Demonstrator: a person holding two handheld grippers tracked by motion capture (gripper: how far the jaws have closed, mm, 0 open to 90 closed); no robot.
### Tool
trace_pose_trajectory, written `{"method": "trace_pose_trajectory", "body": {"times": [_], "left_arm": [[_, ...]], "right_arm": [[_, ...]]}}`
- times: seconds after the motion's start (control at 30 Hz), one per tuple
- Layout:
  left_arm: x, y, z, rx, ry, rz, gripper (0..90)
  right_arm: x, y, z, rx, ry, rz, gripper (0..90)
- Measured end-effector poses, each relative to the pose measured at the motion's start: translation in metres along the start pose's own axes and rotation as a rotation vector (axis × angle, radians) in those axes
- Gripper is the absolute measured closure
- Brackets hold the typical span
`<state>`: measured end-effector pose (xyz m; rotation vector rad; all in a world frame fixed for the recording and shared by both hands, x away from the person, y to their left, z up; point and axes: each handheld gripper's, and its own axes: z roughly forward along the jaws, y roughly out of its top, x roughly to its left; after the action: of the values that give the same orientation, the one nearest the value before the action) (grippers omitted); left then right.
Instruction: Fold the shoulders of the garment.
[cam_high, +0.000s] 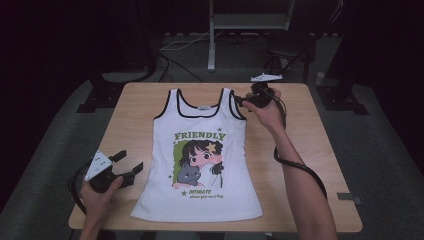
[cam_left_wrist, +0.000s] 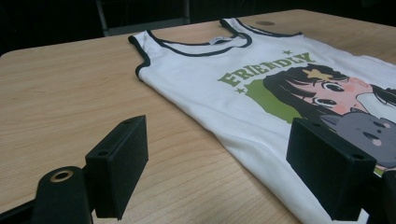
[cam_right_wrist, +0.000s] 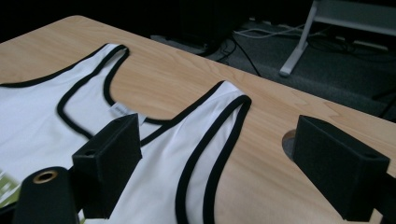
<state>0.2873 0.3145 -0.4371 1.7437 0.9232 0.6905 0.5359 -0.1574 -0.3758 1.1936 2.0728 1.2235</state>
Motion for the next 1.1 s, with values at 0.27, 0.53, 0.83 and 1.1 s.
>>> {"method": "trace_pose_trajectory", "body": {"times": [0.27, 0.53, 0.83, 1.1], "left_arm": [[0.0, 0.0, 0.0, -0.003, -0.002, 0.0, 20.8], [0.0, 0.0, -0.001, -0.007, -0.001, 0.001, 20.8], [0.0, 0.0, 0.0, -0.004, 0.001, 0.004, 20.8], [-0.001, 0.0, -0.001, -0.005, 0.002, 0.008, 20.8]], "right_arm": [[-0.007, 0.008, 0.03, 0.042, -0.003, 0.018, 15.6], [-0.014, 0.011, 0.068, 0.094, -0.014, 0.063, 22.5], [-0.023, 0.012, 0.089, 0.133, -0.036, 0.113, 31.8], [-0.024, 0.007, 0.107, 0.172, -0.042, 0.143, 41.5]]}}
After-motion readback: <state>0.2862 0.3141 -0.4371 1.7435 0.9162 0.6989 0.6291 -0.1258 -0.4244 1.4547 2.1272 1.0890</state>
